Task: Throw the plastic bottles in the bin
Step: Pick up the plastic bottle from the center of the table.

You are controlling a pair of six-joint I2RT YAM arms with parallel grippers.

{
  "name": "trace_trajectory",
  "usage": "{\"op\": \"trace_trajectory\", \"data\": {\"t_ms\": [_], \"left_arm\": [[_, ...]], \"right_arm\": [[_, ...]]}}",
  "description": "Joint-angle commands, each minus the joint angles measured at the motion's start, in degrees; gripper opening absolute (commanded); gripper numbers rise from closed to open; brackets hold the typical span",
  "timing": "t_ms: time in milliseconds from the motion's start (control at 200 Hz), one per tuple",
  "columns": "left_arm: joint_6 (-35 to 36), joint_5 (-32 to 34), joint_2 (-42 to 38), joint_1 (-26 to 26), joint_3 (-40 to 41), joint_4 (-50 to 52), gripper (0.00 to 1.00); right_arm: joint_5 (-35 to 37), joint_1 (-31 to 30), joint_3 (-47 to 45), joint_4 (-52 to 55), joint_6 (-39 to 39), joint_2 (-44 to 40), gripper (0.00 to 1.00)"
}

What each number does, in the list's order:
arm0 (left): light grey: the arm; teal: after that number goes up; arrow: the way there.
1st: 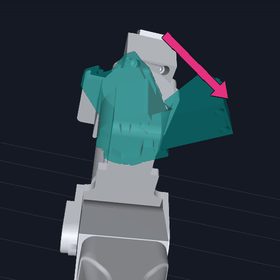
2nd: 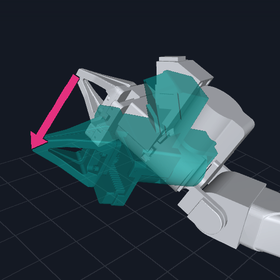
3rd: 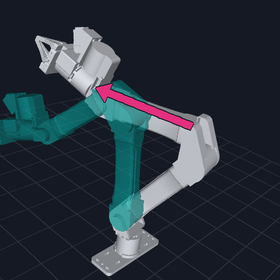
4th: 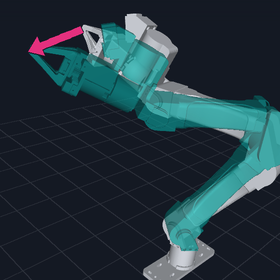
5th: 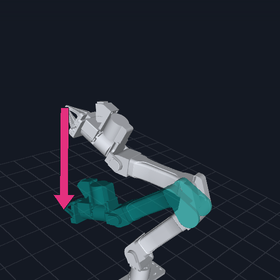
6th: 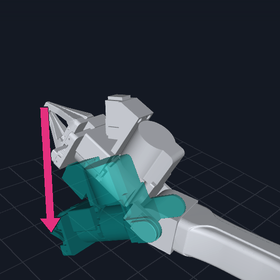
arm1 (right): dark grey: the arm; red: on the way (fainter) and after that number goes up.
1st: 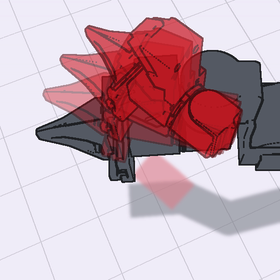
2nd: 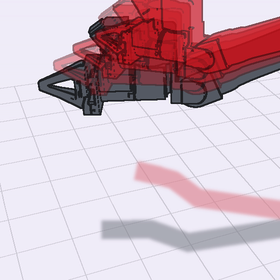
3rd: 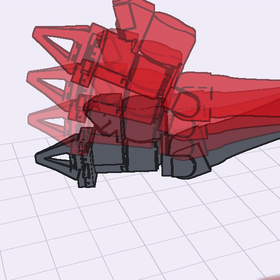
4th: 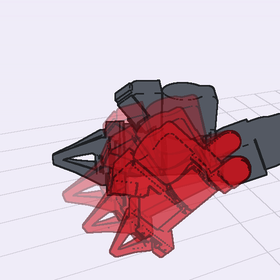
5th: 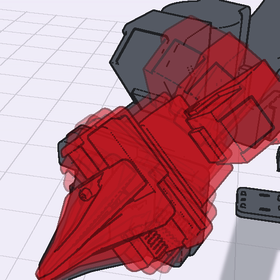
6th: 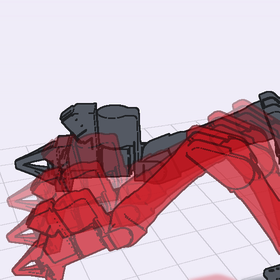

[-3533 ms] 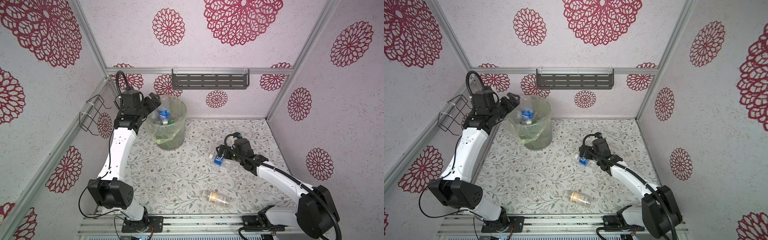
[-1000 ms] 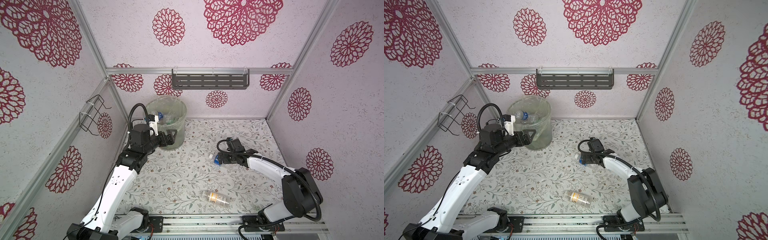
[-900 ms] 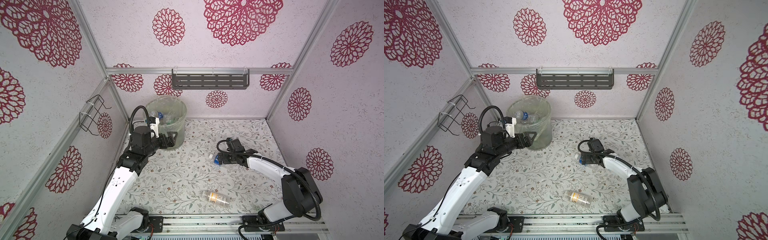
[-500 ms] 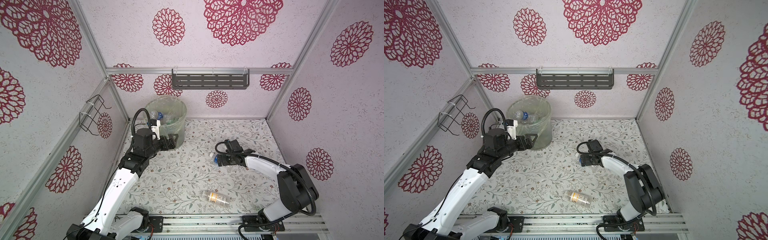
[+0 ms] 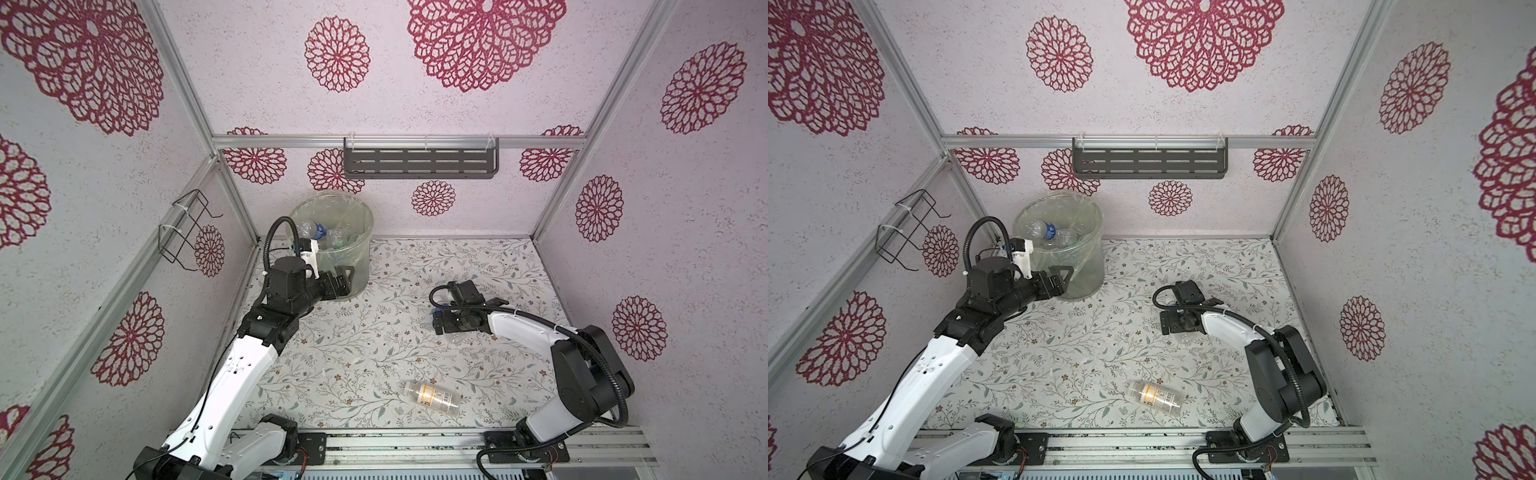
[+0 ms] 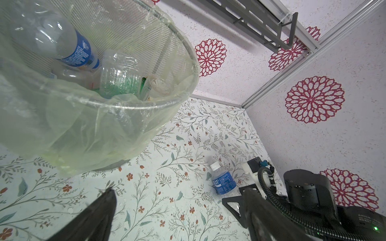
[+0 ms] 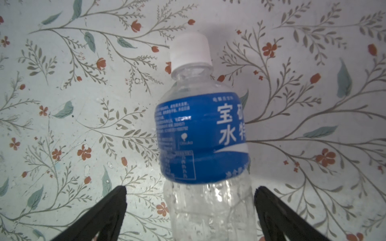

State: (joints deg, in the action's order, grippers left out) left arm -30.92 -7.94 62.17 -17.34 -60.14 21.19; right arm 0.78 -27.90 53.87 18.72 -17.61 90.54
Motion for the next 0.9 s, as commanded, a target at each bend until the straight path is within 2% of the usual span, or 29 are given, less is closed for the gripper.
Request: {"op": "trace_trajectory", "data": {"t_ms": [0,220,615,896], "left_arm": [[-0.48,1.0,0.4,-0.27,0.29,-1.94,0.97],[-0.31,1.61,0.58,-0.26,0.37,-1.87,0.97],[0.61,3.59,0.31,-0.32,1.65,-1.34,0.97],[1.13,4.6,0.28,-0.28,2.3,-1.35,0.97]], "right_arm": [[-0.47,0.24,0.36,-0.09,-0.86,0.65,0.98],[0.46,0.27,0.29,-0.28,-1.98,2.31,0.91],[-0.39,0.16,1.08,-0.67,-1.95,3.59,0.55],[-1.51,0.17,0.36,-2.63,-3.21,3.32,0.52]]}}
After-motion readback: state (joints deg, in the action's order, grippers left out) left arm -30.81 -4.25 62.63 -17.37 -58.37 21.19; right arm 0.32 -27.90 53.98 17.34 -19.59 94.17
